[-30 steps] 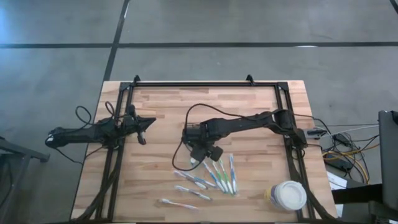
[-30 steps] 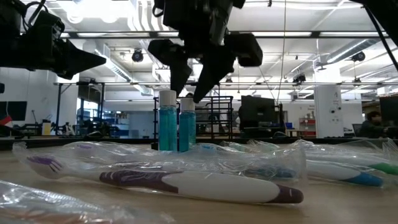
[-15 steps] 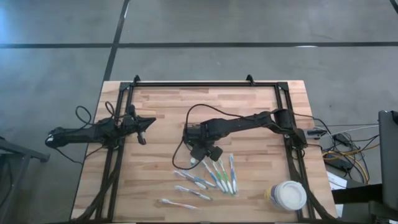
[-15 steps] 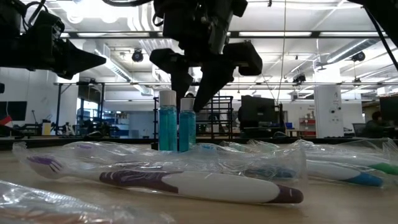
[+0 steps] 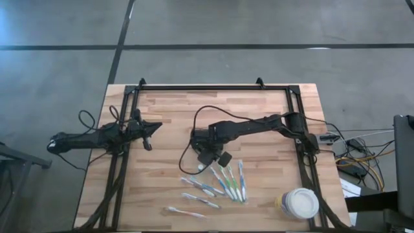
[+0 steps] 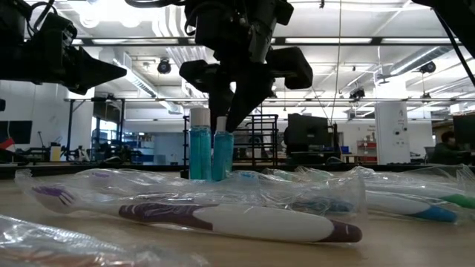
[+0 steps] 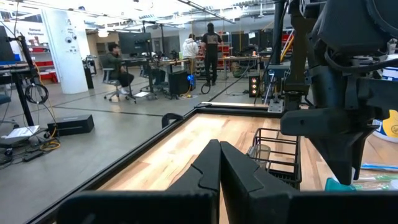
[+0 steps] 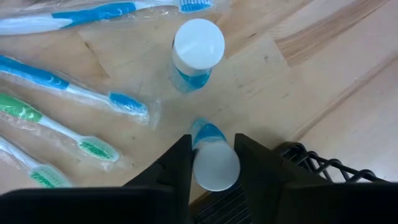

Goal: Pick & Place toothbrushing station
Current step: Put the top mouthwash into the wire organizer

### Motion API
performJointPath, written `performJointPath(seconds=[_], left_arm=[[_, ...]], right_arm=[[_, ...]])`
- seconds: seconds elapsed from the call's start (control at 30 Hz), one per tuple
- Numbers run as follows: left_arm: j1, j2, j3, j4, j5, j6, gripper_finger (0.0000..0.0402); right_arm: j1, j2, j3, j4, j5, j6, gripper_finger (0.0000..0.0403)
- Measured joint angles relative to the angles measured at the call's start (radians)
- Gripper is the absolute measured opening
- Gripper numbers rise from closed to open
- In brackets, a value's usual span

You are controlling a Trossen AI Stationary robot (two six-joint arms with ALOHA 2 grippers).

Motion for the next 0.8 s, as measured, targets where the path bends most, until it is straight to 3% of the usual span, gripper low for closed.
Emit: performJointPath(seconds=[0.27,0.4,0.63,0.8], left_arm=[[0.000,0.000,0.000,0.000,0.000,0.000,0.0005],[0.000,0.000,0.000,0.000,0.000,0.000,0.0005],[0.000,0.000,0.000,0.000,0.000,-0.001,0.0005],[0.000,0.000,0.001,-0.006,0.001,-0.021,0.0005]], right_arm=[[0.000,-0.002,0.003,-0.005,0.001,0.018,0.0097],[-0.011,-0.013,0.068,-0.090,-0.012,0.075,0.0090],[-0.087,-0.144,0.148,-0.144,-0.290,0.196,0.0089],[-0.119,-0.291,0.114,-0.061,-0.303,0.290,0.0089]])
